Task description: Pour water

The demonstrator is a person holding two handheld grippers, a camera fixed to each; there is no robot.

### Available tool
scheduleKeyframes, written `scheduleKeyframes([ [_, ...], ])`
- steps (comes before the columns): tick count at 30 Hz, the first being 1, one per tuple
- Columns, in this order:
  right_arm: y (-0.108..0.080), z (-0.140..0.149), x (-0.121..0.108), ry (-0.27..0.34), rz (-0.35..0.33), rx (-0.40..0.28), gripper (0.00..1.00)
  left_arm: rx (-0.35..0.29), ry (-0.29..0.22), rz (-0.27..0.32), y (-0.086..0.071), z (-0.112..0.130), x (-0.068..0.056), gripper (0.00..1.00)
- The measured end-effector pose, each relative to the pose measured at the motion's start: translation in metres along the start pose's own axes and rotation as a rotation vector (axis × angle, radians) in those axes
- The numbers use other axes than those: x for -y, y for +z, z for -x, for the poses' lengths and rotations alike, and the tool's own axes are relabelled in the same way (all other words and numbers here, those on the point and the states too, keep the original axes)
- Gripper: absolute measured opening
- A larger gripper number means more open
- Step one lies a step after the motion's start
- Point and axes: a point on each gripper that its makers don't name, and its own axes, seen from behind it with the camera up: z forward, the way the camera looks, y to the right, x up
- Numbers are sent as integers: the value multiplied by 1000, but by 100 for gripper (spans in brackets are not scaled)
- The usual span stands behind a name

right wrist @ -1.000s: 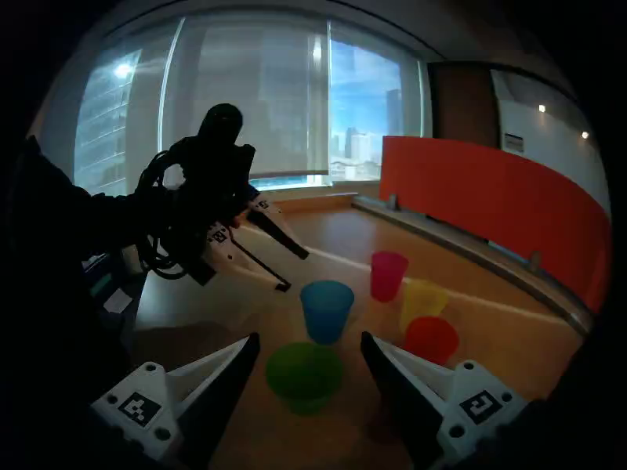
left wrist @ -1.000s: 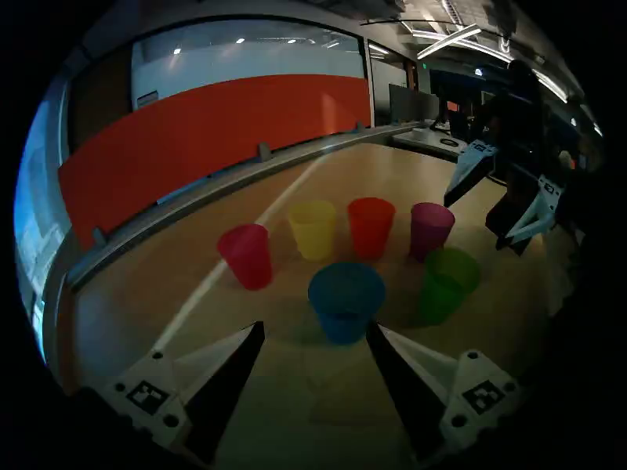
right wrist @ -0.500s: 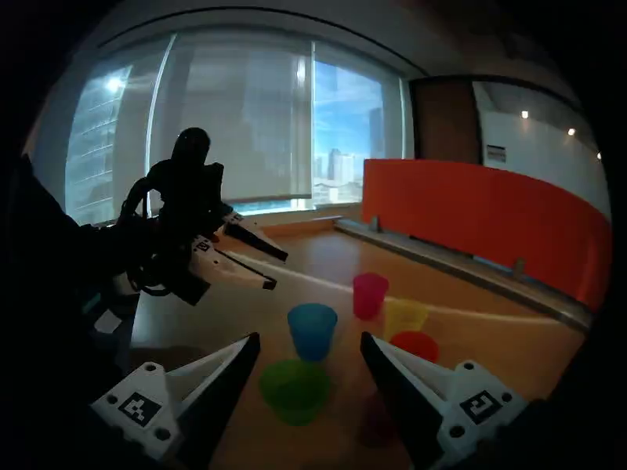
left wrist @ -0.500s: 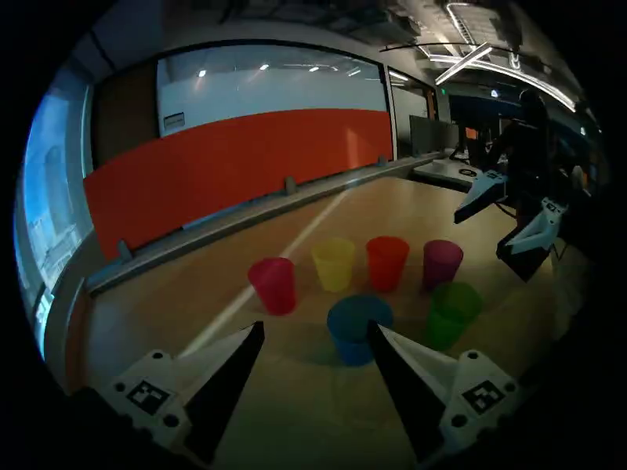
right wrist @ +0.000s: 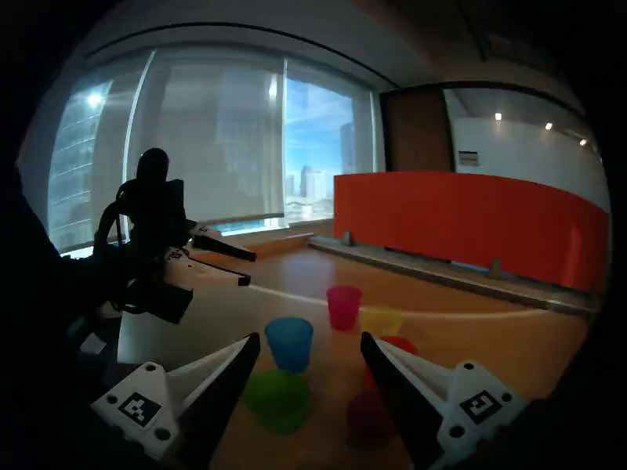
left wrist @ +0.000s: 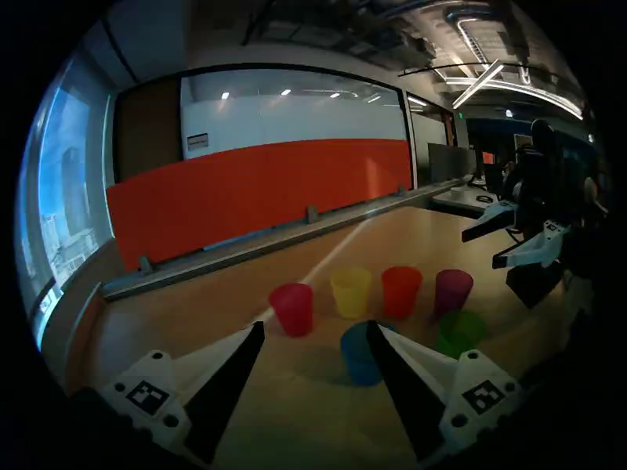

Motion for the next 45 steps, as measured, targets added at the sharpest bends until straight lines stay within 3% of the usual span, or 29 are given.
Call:
scheduleKeyframes([
  [11, -18, -5, -45, 3, 177, -56, 99, -100, -7, -111, -13, -18, 11, 97],
  [20, -45, -15, -89, -1, 349, -103, 99, -147, -37, -212, -23, -24, 23, 97],
  [29, -79, -28, -134, 41, 537, -182, 99, -187, -45, -318, -34, -26, 40, 97],
  [38, -117, -39, -172, 64, 732, -226, 99, -203, -73, -356, -36, -28, 50, 97],
  [45, -128, -41, -182, 97, 779, -256, 99, -226, -120, -361, -37, -30, 52, 97],
])
